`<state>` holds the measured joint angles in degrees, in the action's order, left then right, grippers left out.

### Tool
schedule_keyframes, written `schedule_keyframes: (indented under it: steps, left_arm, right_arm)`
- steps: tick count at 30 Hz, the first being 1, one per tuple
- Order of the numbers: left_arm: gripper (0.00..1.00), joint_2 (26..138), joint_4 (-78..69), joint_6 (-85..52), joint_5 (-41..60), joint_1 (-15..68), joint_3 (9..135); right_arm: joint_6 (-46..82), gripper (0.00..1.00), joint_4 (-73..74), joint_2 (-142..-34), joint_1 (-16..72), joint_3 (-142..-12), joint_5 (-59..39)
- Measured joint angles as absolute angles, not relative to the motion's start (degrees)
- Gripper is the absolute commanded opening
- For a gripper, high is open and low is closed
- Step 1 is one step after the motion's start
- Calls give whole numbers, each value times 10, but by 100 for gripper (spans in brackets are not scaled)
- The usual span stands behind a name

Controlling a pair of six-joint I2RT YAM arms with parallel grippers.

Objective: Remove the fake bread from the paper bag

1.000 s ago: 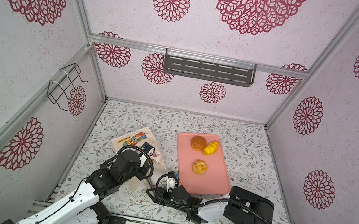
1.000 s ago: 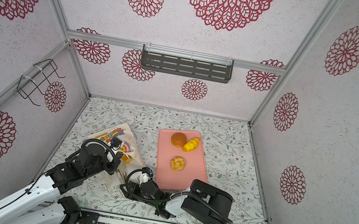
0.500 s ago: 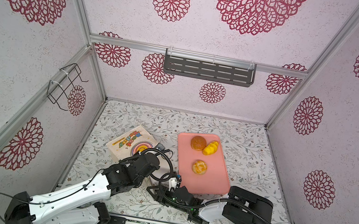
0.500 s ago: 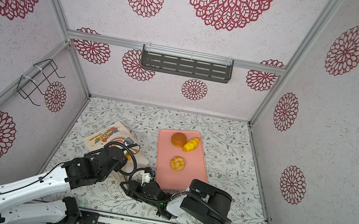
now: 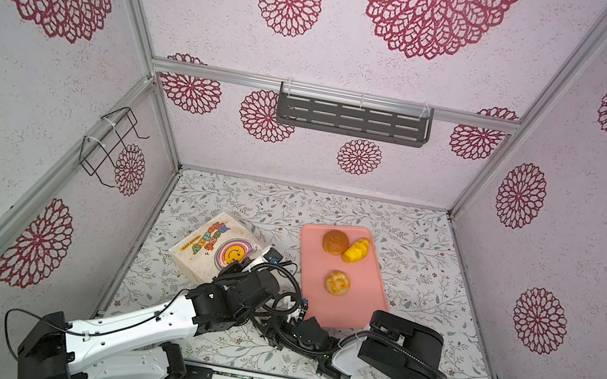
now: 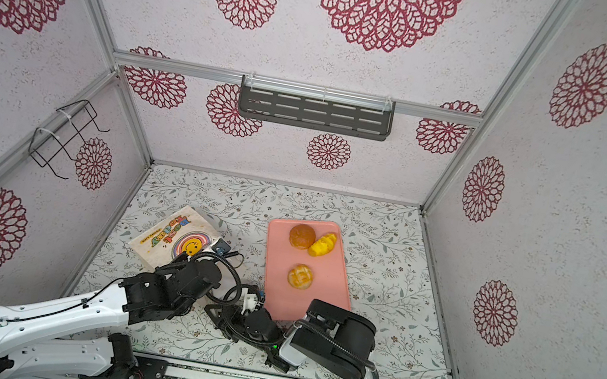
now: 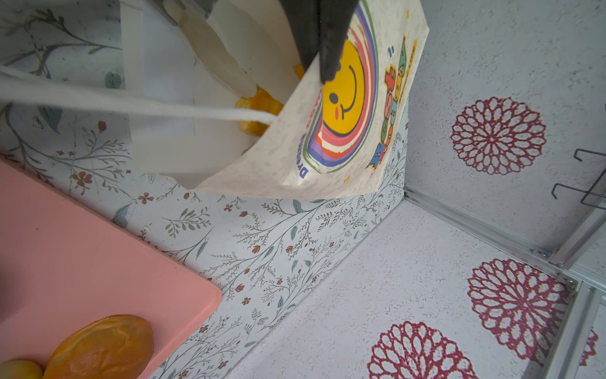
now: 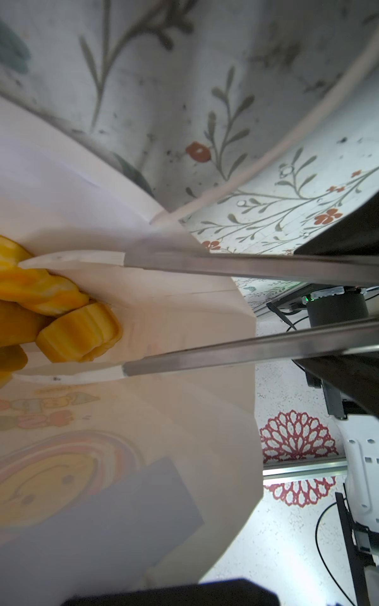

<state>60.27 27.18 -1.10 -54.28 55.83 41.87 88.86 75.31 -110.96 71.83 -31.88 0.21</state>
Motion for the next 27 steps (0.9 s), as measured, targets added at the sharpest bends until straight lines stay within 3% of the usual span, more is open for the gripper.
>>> schedule_keyframes:
  steps: [22, 24, 27]
  left_arm:
    - [0, 585, 201, -30, -532, 571, 372]
    - [0, 575, 198, -31, -532, 571, 364]
    - [0, 562, 190, -32, -532, 573, 352]
  right_arm:
    - [930, 41, 602, -1017, 709, -308, 28]
    - [926, 37, 586, -1017, 704, -323, 27]
    - [923, 22, 562, -1022, 686, -343, 16]
